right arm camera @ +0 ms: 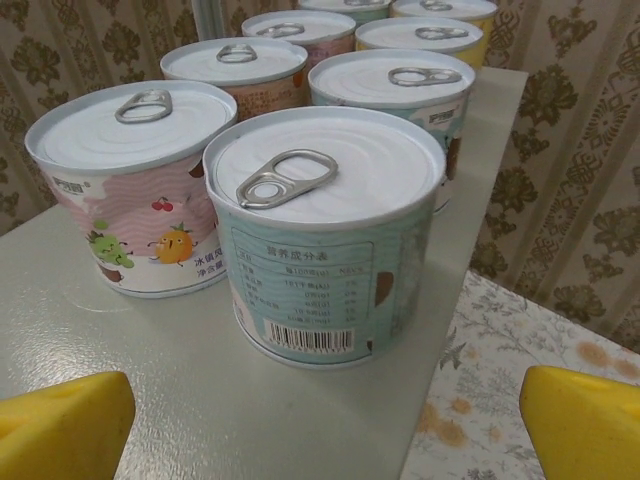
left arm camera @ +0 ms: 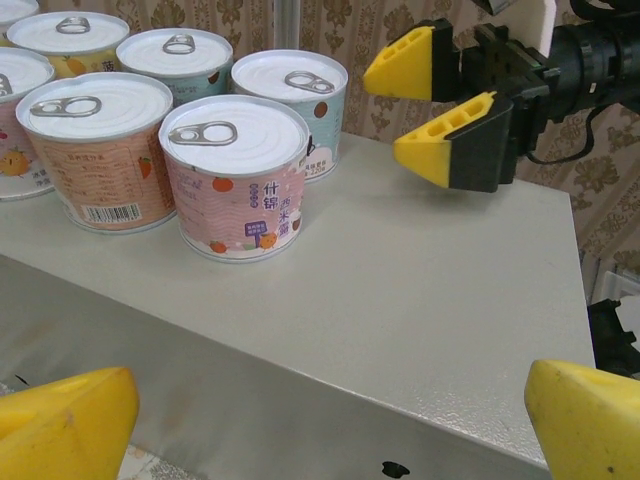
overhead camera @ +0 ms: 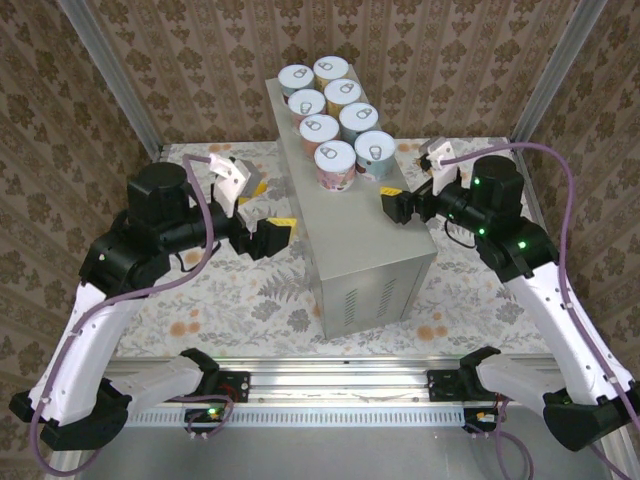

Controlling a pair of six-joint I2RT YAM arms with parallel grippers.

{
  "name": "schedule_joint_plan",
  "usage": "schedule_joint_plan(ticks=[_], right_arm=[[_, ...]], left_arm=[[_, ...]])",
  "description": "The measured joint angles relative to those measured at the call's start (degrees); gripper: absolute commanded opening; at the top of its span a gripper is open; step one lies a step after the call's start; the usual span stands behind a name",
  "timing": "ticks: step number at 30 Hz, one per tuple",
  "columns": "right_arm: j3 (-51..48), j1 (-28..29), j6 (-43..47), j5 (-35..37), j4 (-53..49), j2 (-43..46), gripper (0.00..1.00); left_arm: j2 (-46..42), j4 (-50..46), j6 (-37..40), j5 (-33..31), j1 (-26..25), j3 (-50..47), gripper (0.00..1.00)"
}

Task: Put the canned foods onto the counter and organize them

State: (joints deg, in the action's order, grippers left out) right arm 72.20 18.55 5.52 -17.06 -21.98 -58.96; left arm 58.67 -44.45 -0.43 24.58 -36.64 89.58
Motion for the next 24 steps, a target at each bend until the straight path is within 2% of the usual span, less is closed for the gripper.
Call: schedule_joint_plan(ticks=[12, 24], right_arm=[[-1.49, -10.08, -5.01, -2.71, -0.24, 2.99, 1.00], [4.94, -14.21, -8.52, -2.91, 1.16, -7.56, 1.00]], left_arm=[[0.09, 0.79, 0.00, 0.11, 0.74, -0.35, 1.00], [-0.26, 1.18, -0.02, -0.26, 1.51, -1.84, 1.00]])
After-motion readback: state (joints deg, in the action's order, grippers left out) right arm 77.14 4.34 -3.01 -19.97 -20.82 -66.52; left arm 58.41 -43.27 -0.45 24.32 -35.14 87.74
